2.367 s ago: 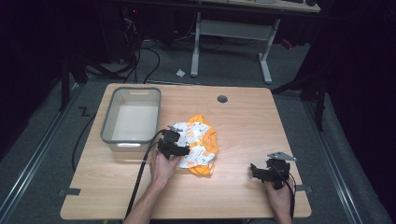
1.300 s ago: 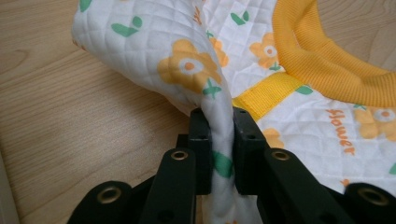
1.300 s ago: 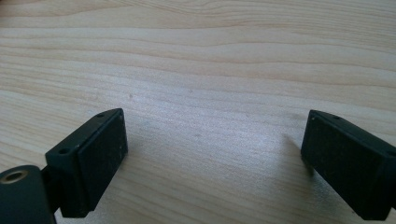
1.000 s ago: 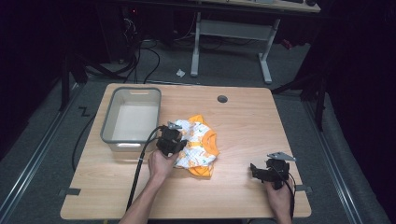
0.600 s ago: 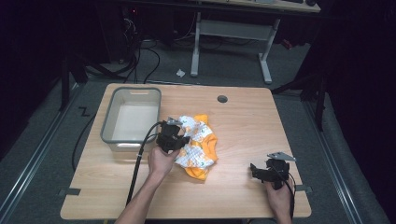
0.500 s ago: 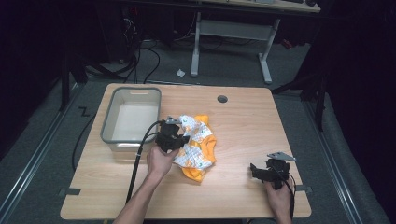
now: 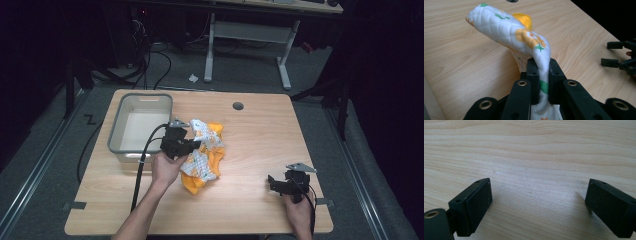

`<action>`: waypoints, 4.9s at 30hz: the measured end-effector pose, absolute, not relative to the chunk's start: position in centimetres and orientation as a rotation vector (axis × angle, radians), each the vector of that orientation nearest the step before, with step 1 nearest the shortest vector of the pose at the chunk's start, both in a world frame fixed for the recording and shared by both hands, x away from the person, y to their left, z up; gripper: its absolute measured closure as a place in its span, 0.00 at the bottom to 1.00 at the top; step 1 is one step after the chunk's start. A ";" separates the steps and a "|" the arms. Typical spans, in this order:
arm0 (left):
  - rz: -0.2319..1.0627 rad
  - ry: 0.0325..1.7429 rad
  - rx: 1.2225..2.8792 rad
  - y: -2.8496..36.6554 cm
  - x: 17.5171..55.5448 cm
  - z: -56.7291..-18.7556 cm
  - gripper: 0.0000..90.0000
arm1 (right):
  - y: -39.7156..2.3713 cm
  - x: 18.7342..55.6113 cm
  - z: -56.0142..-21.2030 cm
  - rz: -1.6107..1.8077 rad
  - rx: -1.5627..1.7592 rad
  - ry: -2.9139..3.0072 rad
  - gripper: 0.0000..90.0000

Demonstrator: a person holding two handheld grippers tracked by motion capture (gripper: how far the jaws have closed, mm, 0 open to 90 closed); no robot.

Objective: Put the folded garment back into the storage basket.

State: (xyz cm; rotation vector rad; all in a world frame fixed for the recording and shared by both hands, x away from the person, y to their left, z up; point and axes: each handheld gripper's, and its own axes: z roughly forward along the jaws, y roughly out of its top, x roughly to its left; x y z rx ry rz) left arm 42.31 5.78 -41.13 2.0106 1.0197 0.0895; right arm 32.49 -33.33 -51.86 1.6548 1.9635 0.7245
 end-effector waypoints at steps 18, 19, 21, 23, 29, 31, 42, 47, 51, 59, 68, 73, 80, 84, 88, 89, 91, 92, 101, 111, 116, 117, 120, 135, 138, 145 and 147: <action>0.088 1.001 1.967 7.3 42.9 -38.1 0.92 | -33.3 32.5 -51.9 0.725 1.655 1.961 0.08; 0.090 1.000 1.965 7.5 43.1 -37.9 0.92 | -33.3 32.5 -51.9 0.725 1.655 1.962 0.08; 0.096 1.003 1.955 7.8 43.2 -37.4 0.92 | -33.3 32.5 -51.9 0.725 1.654 1.962 0.08; 0.103 1.004 1.952 8.0 43.3 -37.1 0.92 | -33.3 32.5 -51.9 0.725 1.655 1.963 0.08; 0.107 1.015 1.920 9.0 43.9 -36.0 0.92 | -33.3 32.5 -51.9 0.725 1.655 1.963 0.08; 0.112 1.016 1.913 9.2 44.1 -35.7 0.92 | -33.3 32.5 -51.9 0.725 1.655 1.963 0.08; 0.144 1.038 1.881 10.7 45.1 -34.2 0.92 | -33.3 32.5 -51.9 0.725 1.655 1.963 0.08; 0.162 1.052 1.869 11.6 45.4 -33.7 0.92 | -33.3 32.5 -51.9 0.725 1.655 1.963 0.08; 0.166 1.065 1.849 12.3 45.7 -33.4 0.92 | -33.3 32.5 -51.9 0.725 1.655 1.964 0.08; 0.192 1.089 1.832 13.8 46.1 -33.0 0.92 | -33.3 32.5 -51.9 0.725 1.655 1.963 0.08; 0.233 1.126 1.819 15.8 46.7 -32.6 0.92 | -33.3 32.5 -51.9 0.725 1.655 1.964 0.08; 0.247 1.139 1.807 16.5 47.1 -32.5 0.92 | -33.3 32.5 -51.9 0.725 1.655 1.963 0.08; 0.250 1.164 1.788 17.4 47.8 -32.8 0.92 | -33.3 32.5 -51.9 0.725 1.654 1.962 0.08; 0.258 1.174 1.785 17.8 48.2 -33.1 0.92 | -33.3 32.5 -51.9 0.725 1.656 1.962 0.08; 0.265 1.182 1.786 18.3 48.7 -33.6 0.92 | -33.3 32.5 -51.9 0.725 1.654 1.964 0.08; 0.264 1.184 1.784 18.4 48.8 -33.7 0.92 | -33.3 32.5 -51.9 0.725 1.657 1.963 0.08; 0.267 1.184 1.790 18.5 49.1 -34.0 0.92 | -33.3 32.5 -51.9 0.724 1.655 1.963 0.08; 0.268 1.182 1.794 18.5 49.2 -34.2 0.92 | -33.3 32.5 -51.9 0.724 1.656 1.963 0.08; 0.258 1.209 1.798 19.5 50.3 -36.3 0.92 | -33.3 32.5 -51.9 0.725 1.655 1.964 0.08; 0.263 1.251 1.814 20.6 50.9 -38.8 0.92 | -33.3 32.5 -51.9 0.724 1.655 1.963 0.08; 0.292 1.275 1.853 21.0 51.2 -39.6 0.92 | -33.3 32.5 -51.9 0.725 1.654 1.964 0.08; 0.297 1.280 1.853 21.0 51.2 -39.8 0.92 | -33.3 32.5 -51.9 0.724 1.656 1.963 0.08; 0.307 1.296 1.870 21.2 51.4 -40.4 0.92 | -33.3 32.5 -51.9 0.724 1.654 1.964 0.08; 0.349 1.353 1.929 21.8 52.0 -42.5 0.92 | -33.3 32.5 -51.9 0.724 1.655 1.963 0.08; 0.367 1.356 1.950 21.8 52.0 -42.7 0.92 | -33.3 32.5 -51.9 0.724 1.655 1.964 0.08; 0.395 1.381 1.968 21.8 52.1 -43.0 0.92 | -33.2 32.5 -51.9 0.726 1.653 1.965 0.08; 0.401 1.388 1.973 21.8 52.1 -43.1 0.92 | -33.2 32.5 -51.9 0.727 1.653 1.965 0.08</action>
